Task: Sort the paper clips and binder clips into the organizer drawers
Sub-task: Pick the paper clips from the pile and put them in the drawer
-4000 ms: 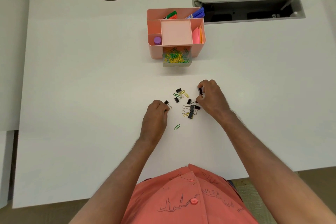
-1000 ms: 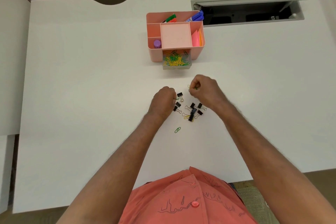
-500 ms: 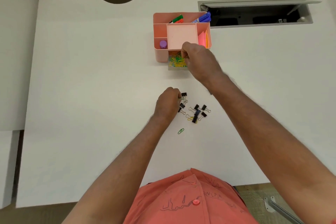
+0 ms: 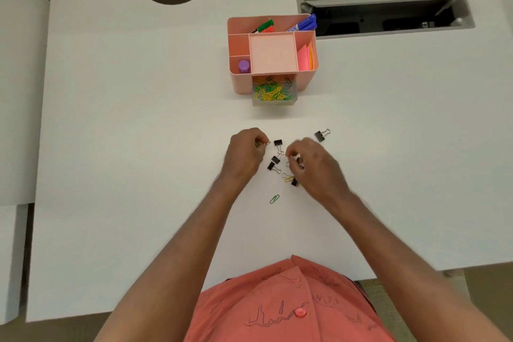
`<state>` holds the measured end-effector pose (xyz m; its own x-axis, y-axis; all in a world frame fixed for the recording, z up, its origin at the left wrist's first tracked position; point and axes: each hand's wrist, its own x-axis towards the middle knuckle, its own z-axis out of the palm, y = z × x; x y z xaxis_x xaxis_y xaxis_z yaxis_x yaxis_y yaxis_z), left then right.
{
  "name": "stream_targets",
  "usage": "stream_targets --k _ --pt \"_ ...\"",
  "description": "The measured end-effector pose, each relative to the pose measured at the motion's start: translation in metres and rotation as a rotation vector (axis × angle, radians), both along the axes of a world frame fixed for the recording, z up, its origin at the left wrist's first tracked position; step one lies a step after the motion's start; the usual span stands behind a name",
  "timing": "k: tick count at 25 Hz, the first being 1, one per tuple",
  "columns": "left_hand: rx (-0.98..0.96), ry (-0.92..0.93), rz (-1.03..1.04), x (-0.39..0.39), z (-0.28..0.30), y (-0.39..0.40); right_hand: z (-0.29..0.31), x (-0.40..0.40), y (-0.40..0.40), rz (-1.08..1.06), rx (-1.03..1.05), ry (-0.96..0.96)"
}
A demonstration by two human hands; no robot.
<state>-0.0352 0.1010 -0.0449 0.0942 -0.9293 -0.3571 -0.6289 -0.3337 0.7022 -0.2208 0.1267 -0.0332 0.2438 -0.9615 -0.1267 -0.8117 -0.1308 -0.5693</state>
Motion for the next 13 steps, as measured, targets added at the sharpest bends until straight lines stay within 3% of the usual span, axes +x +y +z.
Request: stream_targets --k 4,8,13 --pt "-0.181 0.013 0.023 0.001 0.034 -0.016 -0.023 -0.010 0.034 0.122 0.059 0.115" --pt "-0.363 -0.083 -0.086 -0.005 0.056 -0.053 -0.026 -0.010 0.040 0.099 0.041 0.199" --pt "-0.373 -0.269 -0.170 -0.014 0.052 -0.090 -0.024 -0.007 0.040 0.130 -0.034 0.282"
